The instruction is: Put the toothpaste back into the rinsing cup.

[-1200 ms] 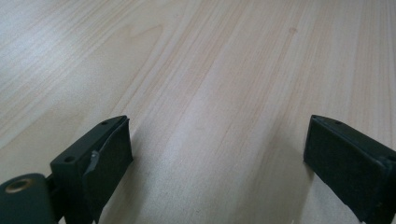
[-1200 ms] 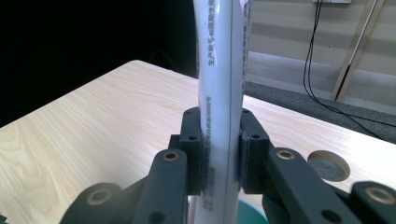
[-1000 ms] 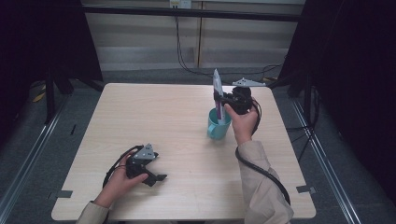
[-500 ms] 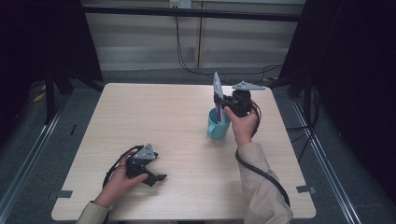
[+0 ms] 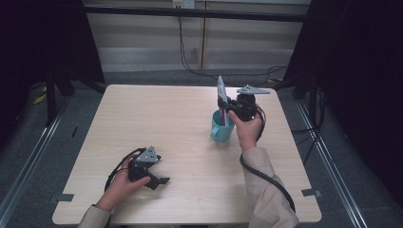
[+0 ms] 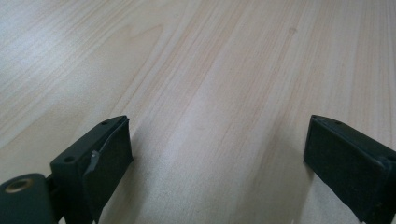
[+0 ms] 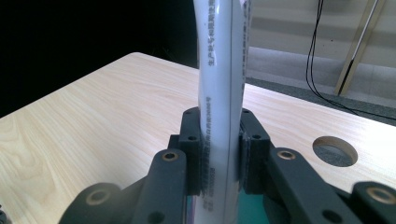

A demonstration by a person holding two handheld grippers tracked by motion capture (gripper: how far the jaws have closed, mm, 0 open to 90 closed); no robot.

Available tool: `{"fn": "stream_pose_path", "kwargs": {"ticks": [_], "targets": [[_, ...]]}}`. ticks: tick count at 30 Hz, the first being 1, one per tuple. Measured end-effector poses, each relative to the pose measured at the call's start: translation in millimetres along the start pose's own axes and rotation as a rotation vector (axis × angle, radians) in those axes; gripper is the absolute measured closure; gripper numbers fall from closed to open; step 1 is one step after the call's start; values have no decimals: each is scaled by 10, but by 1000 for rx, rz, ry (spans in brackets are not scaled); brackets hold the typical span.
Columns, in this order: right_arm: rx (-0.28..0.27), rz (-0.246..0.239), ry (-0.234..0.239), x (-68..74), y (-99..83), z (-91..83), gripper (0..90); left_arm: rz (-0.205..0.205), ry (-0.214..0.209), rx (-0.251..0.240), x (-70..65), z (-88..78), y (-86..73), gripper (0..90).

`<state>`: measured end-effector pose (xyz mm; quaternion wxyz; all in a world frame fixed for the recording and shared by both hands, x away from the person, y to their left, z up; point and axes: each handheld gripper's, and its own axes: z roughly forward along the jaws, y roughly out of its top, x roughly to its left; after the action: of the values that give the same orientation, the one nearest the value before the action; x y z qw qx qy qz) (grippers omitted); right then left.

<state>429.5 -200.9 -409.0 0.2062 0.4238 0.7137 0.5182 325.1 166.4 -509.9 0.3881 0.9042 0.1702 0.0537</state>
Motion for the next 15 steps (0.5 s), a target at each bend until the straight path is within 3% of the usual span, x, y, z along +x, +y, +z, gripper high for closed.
{"fn": "stream_pose_path", "kwargs": {"ticks": [15], "targets": [[8,-1,-4,-7,-84,14,748,-1,0,0,-1,0,-1,74]]}}
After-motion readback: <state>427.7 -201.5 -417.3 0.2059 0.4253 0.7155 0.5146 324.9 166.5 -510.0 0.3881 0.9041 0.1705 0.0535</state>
